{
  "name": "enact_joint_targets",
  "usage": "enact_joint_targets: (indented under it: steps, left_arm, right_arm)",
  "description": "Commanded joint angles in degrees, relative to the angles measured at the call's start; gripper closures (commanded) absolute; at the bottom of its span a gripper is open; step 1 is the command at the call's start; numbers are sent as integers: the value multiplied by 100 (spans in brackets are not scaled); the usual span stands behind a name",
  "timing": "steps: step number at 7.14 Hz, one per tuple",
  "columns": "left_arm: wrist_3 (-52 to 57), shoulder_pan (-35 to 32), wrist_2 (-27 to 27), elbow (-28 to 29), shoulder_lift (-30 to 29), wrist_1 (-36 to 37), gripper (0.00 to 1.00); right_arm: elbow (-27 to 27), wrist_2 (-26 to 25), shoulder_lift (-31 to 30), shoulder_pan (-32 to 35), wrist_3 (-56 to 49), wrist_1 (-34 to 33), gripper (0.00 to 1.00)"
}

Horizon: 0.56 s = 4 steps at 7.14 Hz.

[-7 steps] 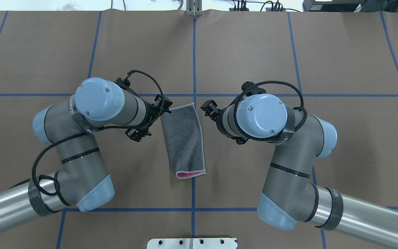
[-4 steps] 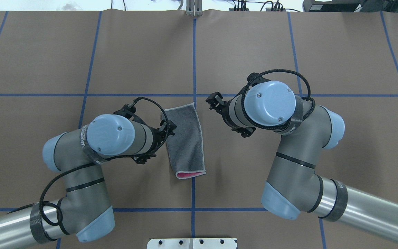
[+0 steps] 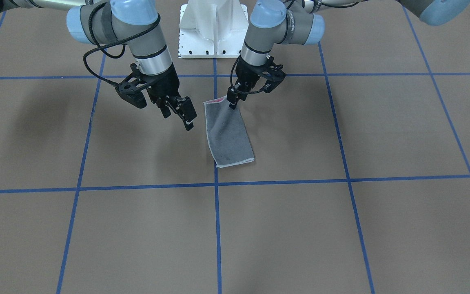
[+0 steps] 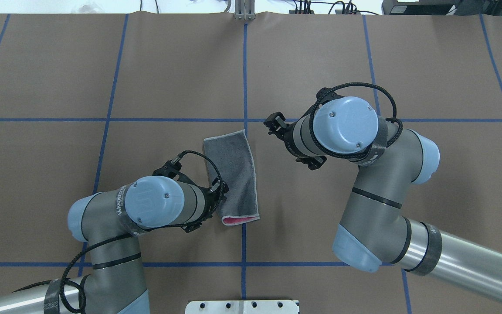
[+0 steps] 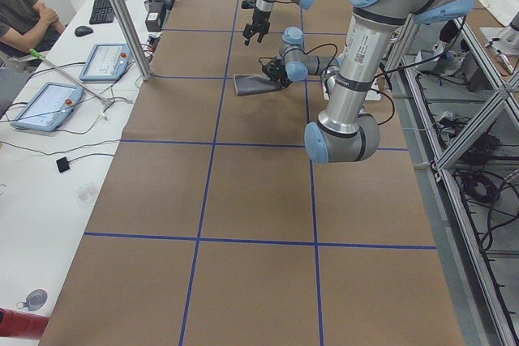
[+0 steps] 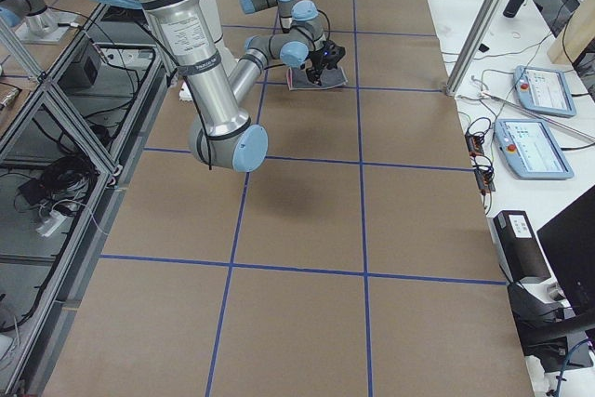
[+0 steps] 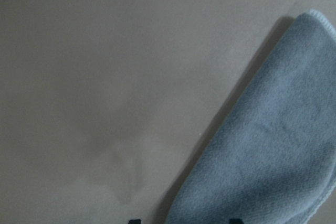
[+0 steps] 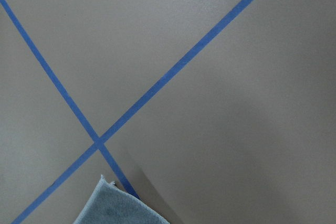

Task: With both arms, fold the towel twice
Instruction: 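Grasp the grey towel's near end with the left gripper while the right gripper waits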

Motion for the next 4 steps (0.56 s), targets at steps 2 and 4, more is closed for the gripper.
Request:
enact_joint_targets:
  steps: [2,4]
  left_arm:
    - [-53,190,-3,61,-14,-9,48]
    - [-9,190,-3,69,-58,-9,93]
  right_arm:
    - [-1,0,-25,0,0,0,0]
    - [-1,0,-34,9,0,0,0]
